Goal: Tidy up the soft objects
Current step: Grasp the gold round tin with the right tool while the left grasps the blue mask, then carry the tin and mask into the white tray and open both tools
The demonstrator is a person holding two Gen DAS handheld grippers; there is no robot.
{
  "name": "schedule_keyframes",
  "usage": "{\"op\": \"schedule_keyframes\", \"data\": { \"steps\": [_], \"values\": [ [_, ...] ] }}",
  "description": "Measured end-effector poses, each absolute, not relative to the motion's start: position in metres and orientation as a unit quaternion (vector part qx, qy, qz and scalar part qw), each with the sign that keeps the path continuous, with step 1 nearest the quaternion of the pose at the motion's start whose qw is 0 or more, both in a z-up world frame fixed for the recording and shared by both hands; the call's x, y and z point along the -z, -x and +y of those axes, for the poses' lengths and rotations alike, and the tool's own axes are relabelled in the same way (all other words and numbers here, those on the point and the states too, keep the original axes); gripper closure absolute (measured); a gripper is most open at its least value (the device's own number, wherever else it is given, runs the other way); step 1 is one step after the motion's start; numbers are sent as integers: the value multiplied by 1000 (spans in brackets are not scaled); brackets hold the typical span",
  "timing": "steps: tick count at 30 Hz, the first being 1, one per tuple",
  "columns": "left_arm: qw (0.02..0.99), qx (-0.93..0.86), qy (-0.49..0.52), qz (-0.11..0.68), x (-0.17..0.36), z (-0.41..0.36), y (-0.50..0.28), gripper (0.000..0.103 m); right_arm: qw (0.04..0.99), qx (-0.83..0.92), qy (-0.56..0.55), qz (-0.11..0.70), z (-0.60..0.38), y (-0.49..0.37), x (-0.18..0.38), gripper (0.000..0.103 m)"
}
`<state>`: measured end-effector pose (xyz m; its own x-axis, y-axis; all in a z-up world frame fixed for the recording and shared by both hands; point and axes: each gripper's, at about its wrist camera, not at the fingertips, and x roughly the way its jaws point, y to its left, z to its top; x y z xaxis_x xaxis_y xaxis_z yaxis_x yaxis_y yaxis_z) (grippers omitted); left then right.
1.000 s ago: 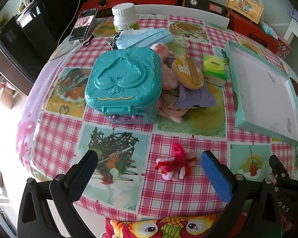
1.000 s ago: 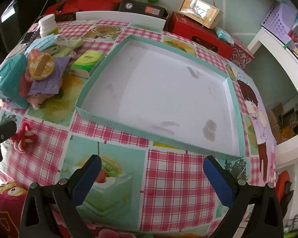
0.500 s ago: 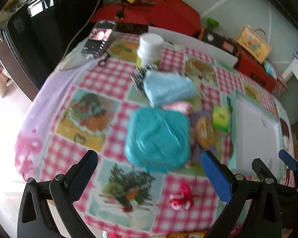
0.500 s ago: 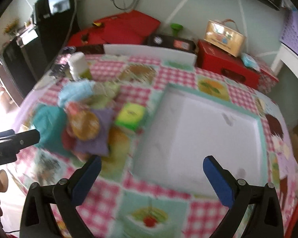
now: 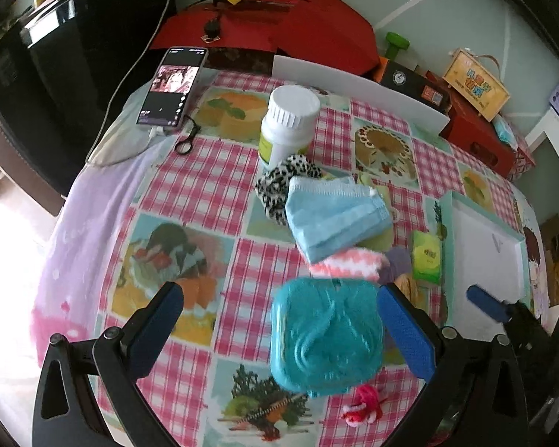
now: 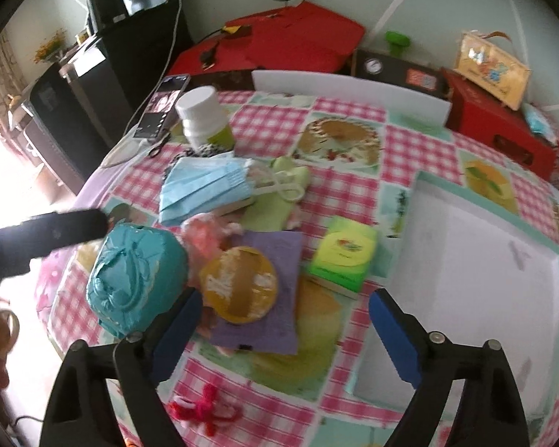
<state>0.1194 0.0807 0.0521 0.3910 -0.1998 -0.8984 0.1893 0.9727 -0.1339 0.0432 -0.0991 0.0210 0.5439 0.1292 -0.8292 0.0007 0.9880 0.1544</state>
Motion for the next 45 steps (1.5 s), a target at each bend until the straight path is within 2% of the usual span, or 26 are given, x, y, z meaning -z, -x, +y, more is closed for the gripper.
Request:
{"op": "schedule_keyframes", "data": {
  "steps": [8,13,17,21,29,30,36,41,45],
  "values": [
    [809,107,-5,578,-40,77,-168,0,860,-55,-79,501,-90,-63,-4,18],
    [780,123,27,613,-23,75,-189,1,853,-72,-89,508,-89,-70,2,29],
    [756,131,57,639,-8,72,-201,21,849,-81,-94,513,-88,-74,7,42],
    [738,136,83,656,6,69,-204,23,845,-86,-108,517,-91,-74,9,48],
    [712,154,141,671,20,62,-207,50,844,-88,-124,514,-97,-71,8,59],
    [710,153,146,672,22,60,-207,59,844,-88,-125,514,-97,-70,8,59],
    [721,144,151,661,16,62,-205,89,843,-81,-140,514,-102,-64,6,60],
    [734,139,154,647,6,67,-202,95,843,-74,-156,509,-110,-58,-1,60],
    [742,136,159,637,-3,73,-197,97,844,-69,-163,506,-116,-54,-7,60]
  ]
}}
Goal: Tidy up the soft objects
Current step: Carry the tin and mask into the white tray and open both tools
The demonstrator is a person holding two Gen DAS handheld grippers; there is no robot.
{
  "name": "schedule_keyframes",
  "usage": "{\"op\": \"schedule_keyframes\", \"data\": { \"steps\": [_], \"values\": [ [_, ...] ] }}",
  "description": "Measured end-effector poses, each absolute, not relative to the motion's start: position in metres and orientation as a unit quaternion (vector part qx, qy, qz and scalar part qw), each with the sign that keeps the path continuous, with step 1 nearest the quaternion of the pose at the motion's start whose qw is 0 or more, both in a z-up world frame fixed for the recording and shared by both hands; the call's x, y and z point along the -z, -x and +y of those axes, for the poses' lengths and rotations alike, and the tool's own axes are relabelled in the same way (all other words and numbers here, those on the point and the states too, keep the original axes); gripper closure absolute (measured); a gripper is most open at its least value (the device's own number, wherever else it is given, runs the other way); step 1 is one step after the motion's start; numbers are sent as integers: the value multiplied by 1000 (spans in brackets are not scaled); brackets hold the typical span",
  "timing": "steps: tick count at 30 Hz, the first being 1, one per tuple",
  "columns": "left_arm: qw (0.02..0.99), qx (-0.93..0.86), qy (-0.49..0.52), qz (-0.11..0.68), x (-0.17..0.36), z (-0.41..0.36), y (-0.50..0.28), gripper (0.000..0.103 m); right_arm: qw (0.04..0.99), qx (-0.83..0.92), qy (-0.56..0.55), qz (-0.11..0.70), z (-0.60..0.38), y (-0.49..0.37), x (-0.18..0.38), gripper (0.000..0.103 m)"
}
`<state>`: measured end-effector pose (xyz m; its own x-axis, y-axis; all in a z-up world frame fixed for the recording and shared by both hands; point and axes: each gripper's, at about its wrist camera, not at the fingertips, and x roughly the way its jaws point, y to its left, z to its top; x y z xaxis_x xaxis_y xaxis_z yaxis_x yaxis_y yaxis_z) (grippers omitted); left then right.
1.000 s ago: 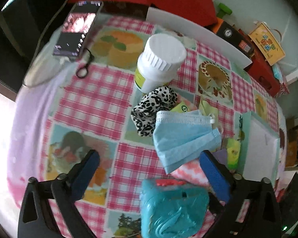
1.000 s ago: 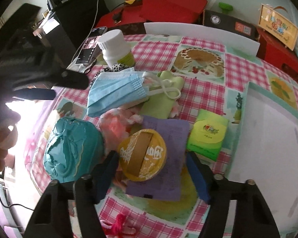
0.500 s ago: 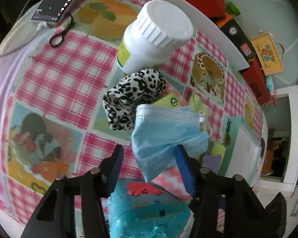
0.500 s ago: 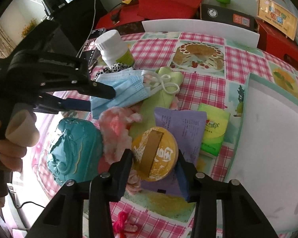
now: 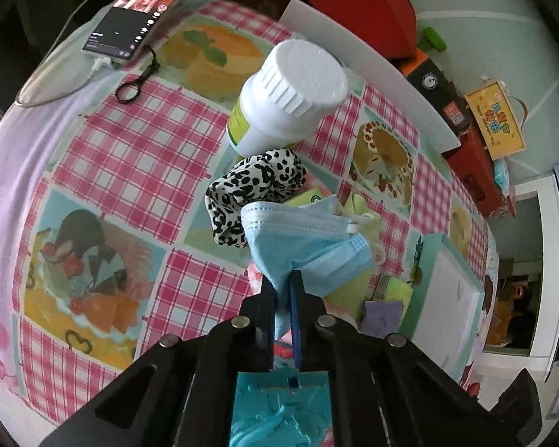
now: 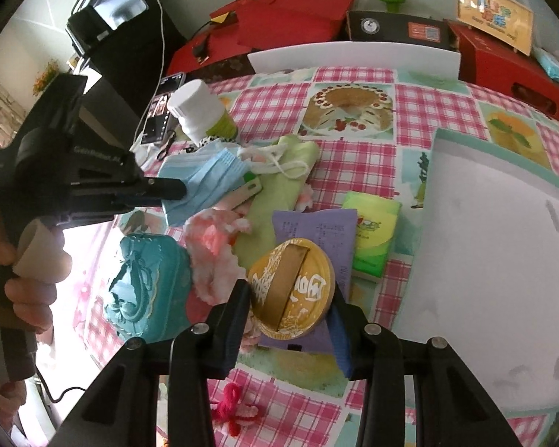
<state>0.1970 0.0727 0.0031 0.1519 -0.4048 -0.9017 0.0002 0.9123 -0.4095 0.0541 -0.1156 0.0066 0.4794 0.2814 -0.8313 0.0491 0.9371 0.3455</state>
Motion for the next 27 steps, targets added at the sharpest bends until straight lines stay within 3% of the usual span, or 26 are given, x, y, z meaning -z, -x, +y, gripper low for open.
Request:
{"op": "schedule_keyframes", "data": {
  "steps": [14,27],
  "values": [
    [788,134,185,572,-72,80,-147,97,860,-36,-188,474,-145,-15,-43,60],
    [795,194,125,560,-93,-4,-95,97,856,94,-222,458,-250,46,-43,60]
  ]
}}
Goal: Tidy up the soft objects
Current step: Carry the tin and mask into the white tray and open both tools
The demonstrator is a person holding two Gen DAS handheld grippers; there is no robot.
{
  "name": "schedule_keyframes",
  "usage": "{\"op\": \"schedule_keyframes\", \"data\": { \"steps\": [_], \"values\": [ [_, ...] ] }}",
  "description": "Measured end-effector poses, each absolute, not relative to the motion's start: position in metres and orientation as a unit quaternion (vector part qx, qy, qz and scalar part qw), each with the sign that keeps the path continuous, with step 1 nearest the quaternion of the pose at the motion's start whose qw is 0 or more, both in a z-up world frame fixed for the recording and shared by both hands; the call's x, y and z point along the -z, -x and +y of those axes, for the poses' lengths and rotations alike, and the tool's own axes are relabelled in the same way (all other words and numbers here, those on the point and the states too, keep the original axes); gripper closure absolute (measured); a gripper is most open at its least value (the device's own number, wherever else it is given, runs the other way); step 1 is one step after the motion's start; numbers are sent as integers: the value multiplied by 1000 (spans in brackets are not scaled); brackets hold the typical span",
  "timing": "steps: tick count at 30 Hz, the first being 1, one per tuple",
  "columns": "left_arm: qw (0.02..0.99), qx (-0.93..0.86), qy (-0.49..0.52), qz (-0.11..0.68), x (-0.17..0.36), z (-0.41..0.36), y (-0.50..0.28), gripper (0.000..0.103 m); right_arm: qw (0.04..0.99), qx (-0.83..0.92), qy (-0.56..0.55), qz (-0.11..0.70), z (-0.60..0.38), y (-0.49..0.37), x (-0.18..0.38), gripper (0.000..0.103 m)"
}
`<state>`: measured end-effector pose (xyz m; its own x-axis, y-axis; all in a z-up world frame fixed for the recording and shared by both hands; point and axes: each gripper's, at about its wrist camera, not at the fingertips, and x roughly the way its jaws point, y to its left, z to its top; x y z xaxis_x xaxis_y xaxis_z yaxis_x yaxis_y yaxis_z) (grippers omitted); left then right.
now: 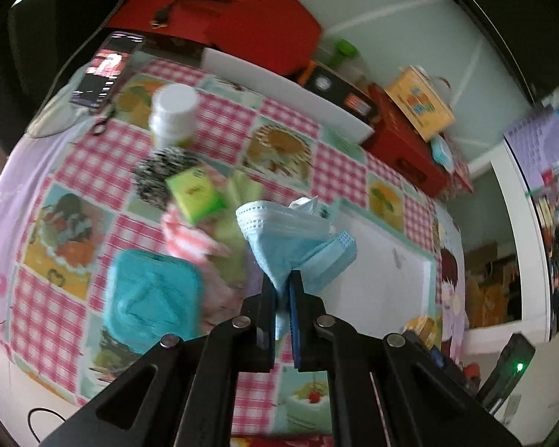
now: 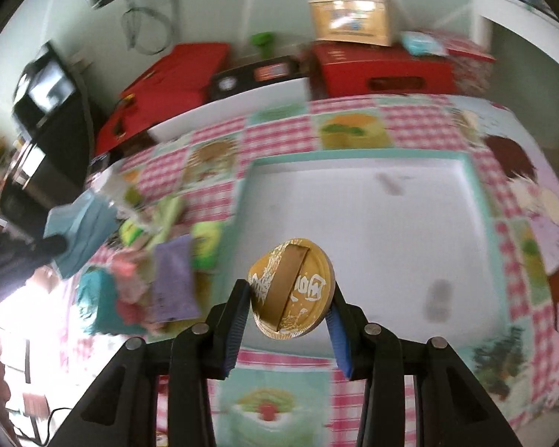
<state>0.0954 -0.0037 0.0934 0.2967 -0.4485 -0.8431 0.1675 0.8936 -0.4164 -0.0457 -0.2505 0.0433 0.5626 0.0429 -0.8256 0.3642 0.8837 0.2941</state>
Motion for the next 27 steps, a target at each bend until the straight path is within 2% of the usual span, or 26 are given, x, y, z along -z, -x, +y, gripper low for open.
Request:
{"op": "schedule_keyframes", "data": {
  "steps": [17,27],
  "values": [
    [750,256,30,610,-42,-126,-64,97,817,189,-266,475,-354,90,6,60],
    [729,258,9,634,-5,-156,-68,97,803,196,-266,496,-371,84,35,60]
  ]
}}
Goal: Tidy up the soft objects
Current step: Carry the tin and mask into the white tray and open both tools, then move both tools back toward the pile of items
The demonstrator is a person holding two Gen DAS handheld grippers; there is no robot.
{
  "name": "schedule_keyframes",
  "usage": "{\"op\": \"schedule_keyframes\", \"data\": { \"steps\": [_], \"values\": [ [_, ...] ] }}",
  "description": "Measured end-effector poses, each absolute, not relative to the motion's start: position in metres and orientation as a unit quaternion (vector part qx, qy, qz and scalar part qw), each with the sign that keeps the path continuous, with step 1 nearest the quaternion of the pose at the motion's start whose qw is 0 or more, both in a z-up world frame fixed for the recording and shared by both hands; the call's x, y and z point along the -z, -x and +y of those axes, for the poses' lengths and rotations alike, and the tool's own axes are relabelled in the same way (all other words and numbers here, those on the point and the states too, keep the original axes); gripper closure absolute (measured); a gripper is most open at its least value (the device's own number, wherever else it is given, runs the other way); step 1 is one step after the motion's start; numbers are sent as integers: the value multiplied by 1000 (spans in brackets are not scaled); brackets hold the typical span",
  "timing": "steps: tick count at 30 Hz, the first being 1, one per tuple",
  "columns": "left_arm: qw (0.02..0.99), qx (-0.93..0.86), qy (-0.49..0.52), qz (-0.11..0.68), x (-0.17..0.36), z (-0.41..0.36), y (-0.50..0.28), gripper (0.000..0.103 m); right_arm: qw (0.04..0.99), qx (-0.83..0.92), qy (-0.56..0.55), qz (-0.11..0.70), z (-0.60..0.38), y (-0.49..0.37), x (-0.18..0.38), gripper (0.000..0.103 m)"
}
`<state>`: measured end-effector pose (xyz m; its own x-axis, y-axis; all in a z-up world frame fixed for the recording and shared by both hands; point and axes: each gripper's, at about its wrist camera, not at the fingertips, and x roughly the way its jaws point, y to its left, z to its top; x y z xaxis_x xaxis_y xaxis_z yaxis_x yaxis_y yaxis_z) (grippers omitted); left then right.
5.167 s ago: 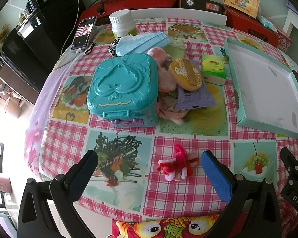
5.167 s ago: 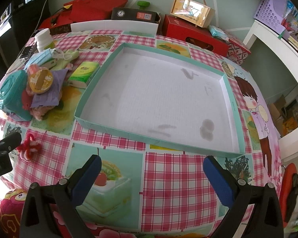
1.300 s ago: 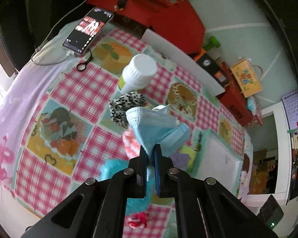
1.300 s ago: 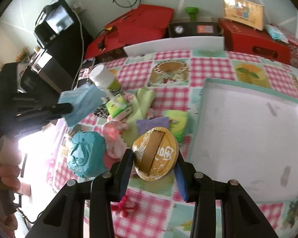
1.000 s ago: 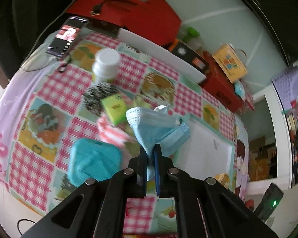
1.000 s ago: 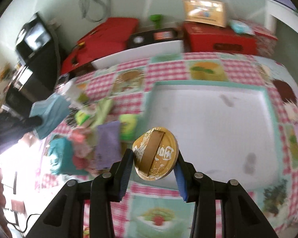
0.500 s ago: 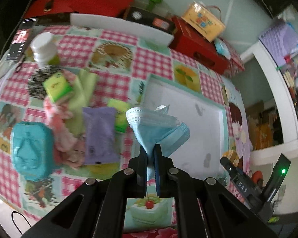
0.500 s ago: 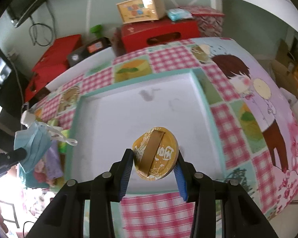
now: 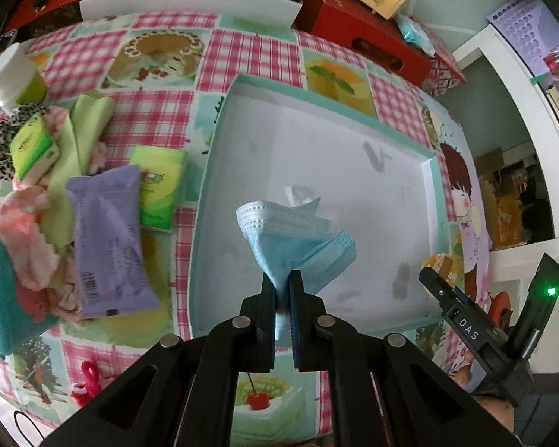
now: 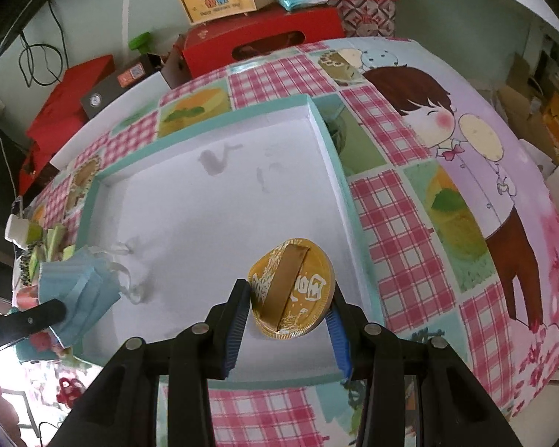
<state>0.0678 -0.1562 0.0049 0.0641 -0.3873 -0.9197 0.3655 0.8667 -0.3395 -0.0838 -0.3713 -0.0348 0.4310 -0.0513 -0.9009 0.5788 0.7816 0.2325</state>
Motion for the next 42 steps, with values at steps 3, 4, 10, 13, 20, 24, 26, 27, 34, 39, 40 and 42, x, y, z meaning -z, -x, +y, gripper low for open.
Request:
{"op": "schedule_keyframes", "data": {
  "steps": [3,4,10,13,20,24,26,27,34,39,40,42],
  "values": [
    [725,254,6,640,6,-161,-71,97,800,197,-265,500,-374,81,41,59],
    [723,251,5,644,10,-162,-72,97,799,197,-264,503,-375,80,43,59],
    [706,238,4,667,35,-165,-74,96,795,196,-258,513,-374,74,51,59],
    [705,238,3,668,37,-164,-72,96,793,199,-254,516,-373,71,52,56],
    [712,238,-4,660,22,-160,-71,82,791,201,-245,523,-372,70,48,36],
    [724,236,-6,648,9,-156,-69,66,797,202,-240,517,-370,73,39,27],
    [732,236,-6,638,1,-152,-68,50,800,201,-234,515,-367,73,34,21],
    [737,238,-5,633,-3,-150,-67,40,801,201,-232,514,-366,74,32,19],
    [750,248,5,613,-23,-136,-59,14,808,207,-216,508,-359,81,17,0],
    [750,252,15,611,-28,-134,-53,13,814,211,-212,498,-355,87,7,0],
    [752,250,16,610,-29,-133,-52,13,814,213,-210,498,-355,88,5,0],
    [755,247,19,607,-31,-129,-50,13,814,216,-209,497,-354,89,2,0]
  ]
}}
